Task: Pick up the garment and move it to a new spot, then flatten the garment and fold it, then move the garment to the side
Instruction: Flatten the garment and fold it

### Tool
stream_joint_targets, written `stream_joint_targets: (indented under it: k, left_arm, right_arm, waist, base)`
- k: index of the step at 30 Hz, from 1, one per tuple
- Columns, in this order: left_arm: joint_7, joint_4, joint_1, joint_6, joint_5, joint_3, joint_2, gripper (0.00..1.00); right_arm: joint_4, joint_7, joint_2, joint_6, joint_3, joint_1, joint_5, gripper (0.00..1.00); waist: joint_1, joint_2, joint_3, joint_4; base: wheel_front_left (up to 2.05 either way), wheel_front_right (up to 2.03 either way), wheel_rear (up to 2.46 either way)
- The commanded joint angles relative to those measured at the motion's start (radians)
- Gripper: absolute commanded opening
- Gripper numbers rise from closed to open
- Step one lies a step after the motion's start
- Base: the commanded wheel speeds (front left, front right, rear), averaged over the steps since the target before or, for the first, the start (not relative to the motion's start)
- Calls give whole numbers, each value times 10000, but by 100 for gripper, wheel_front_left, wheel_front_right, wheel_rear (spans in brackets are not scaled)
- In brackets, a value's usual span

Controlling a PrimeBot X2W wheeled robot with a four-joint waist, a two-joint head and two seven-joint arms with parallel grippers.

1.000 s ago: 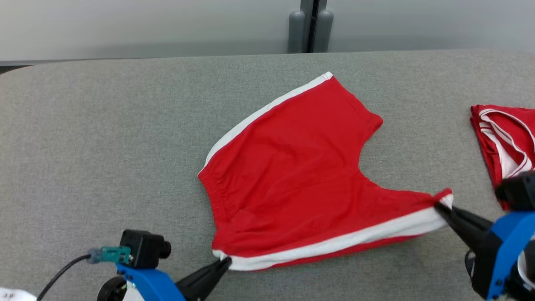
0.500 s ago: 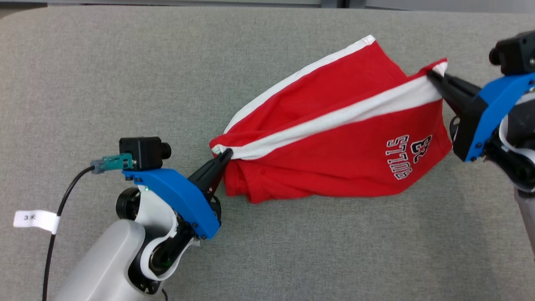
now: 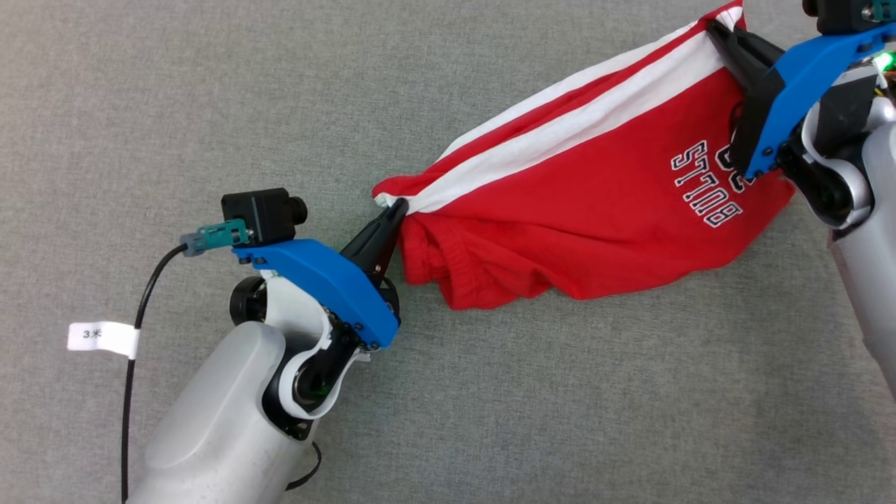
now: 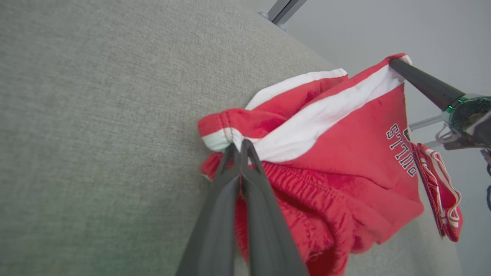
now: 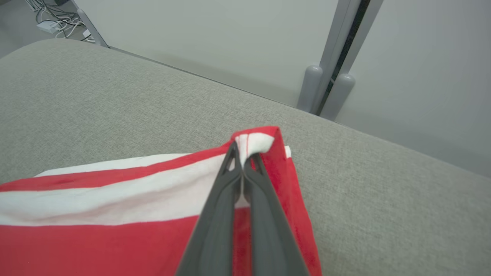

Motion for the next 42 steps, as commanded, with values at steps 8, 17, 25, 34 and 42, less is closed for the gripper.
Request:
stream_joint_targets:
  k: [8,17,25,34,42]
  left_arm:
    - [-294,496,-332,-379,-144,-44,-351,97]
    - [-703,895,161,-617,-228,24,-314,100]
    - [-2709,1118,1028,-986,638,139,19,100]
    - [-4605,2074,767,-824,3150,434,-11,100]
    - [-4609,1363,1220,-1111,5288,1664,-615,100]
  right_arm:
    - [1545,-989,99,1,444,-731,-37,100]
    - [2257,-1527,116,3,1095,-203,1344,100]
    - [2536,-825,-557,1,959,758,2573,100]
    - [3378,-667,-727,1,287,1025,2476,100]
    - [4115,-794,-710,1,-111,680,1980,100]
  waist:
    - [-2,0,-13,219]
    - [-2,0,-784,349]
    - [-2,0,-1608,512]
    - [-2,0,-1591,721]
    - [-2,0,-1187,951]
  base:
    - [0,0,0]
    - [0,0,0]
    - [0,0,0]
    - [0,0,0]
    - [0,0,0]
